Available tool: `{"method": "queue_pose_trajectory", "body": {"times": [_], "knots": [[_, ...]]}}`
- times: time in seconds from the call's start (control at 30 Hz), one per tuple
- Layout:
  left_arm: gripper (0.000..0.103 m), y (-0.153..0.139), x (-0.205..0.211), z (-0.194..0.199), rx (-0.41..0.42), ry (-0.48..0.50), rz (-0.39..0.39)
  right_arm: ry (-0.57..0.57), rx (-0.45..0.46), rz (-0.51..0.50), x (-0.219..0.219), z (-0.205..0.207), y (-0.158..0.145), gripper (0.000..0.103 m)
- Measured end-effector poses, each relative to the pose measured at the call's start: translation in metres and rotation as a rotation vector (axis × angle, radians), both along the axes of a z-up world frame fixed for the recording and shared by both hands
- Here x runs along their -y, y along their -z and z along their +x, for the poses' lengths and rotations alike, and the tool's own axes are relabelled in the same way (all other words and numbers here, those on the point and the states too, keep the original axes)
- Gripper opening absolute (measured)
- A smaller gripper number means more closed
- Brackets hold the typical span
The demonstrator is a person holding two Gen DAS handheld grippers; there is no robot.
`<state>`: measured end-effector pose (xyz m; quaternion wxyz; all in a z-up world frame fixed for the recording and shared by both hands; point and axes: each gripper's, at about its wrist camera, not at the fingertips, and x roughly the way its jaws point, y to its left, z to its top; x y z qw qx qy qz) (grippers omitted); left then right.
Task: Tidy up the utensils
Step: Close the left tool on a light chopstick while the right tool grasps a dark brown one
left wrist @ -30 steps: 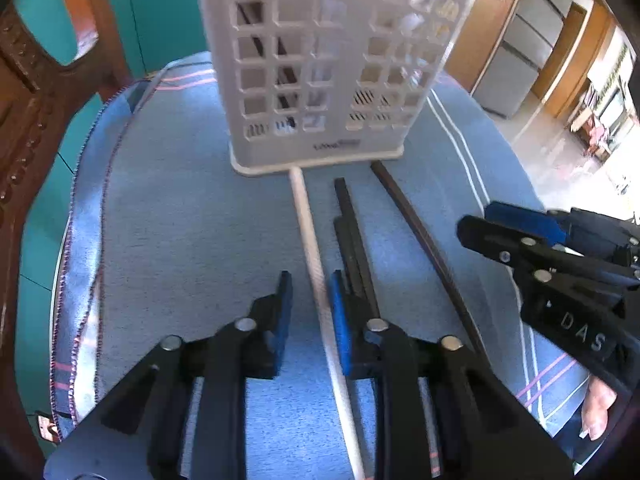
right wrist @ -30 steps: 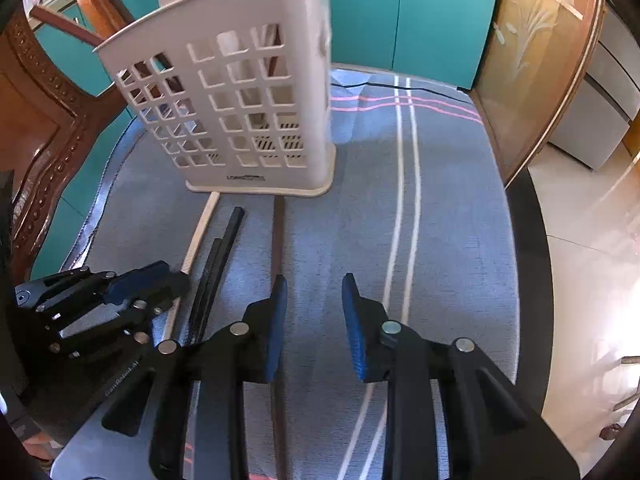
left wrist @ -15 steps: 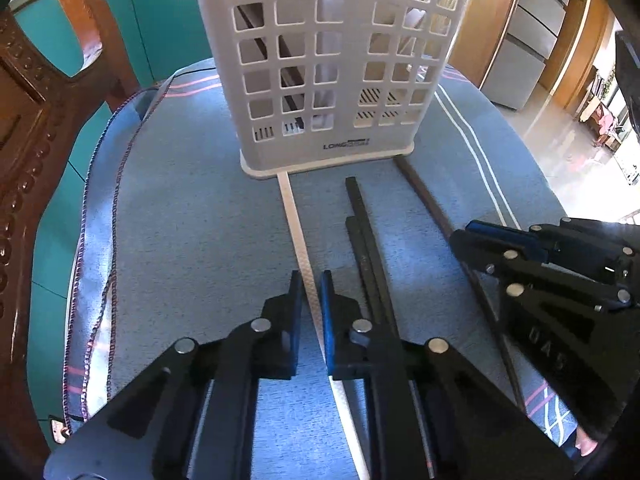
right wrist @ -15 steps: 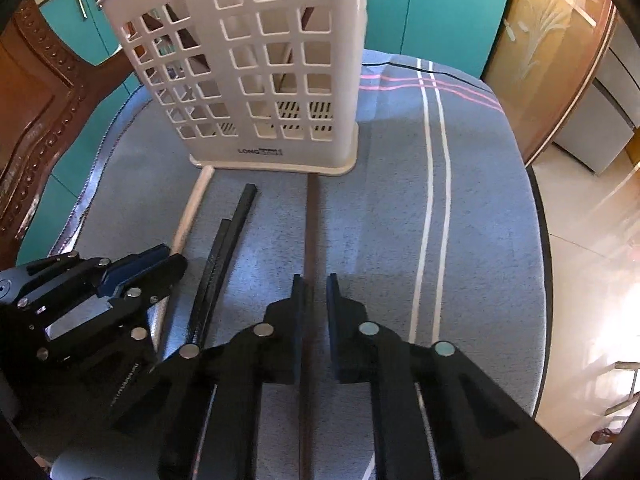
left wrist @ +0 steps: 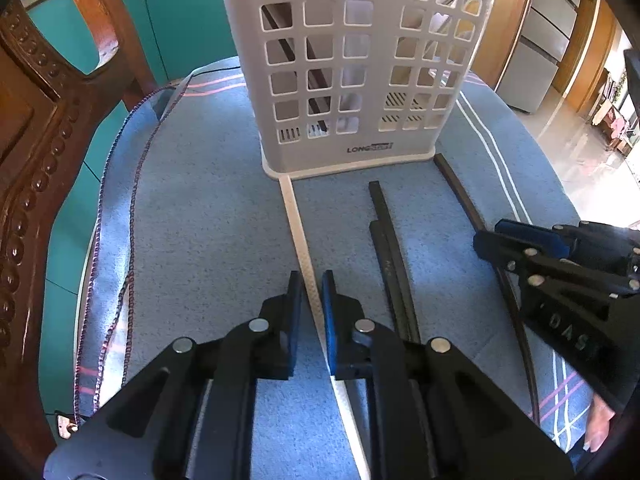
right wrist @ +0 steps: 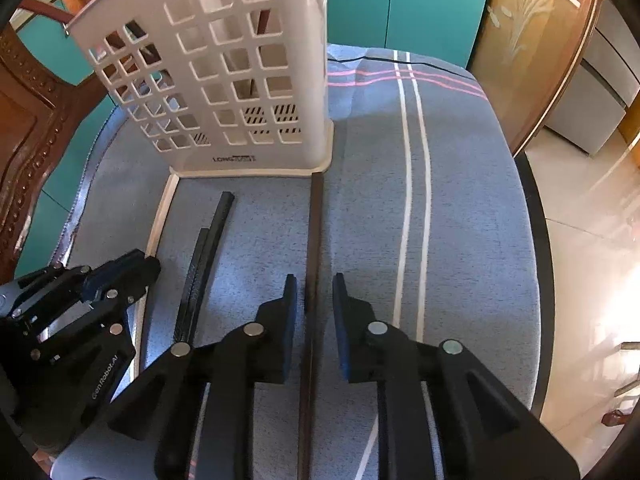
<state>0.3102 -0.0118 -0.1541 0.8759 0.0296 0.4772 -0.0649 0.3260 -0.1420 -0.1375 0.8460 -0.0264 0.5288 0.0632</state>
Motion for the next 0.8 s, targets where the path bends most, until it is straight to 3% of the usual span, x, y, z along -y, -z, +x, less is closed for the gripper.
{"method": "queue_pose_trajectory", "body": {"times": [0.5, 0.8], "knots": [[0.032, 0.0, -0.004, 0.005, 0.013, -0.028, 0.035, 0.006, 0.029, -0.044, -0.006, -0.002, 0.006, 0.024], [0.033, 0.001, -0.007, 0.007, 0.014, -0.026, 0.035, 0.01, 0.036, -0.056, -0.014, -0.006, 0.008, 0.027]]}}
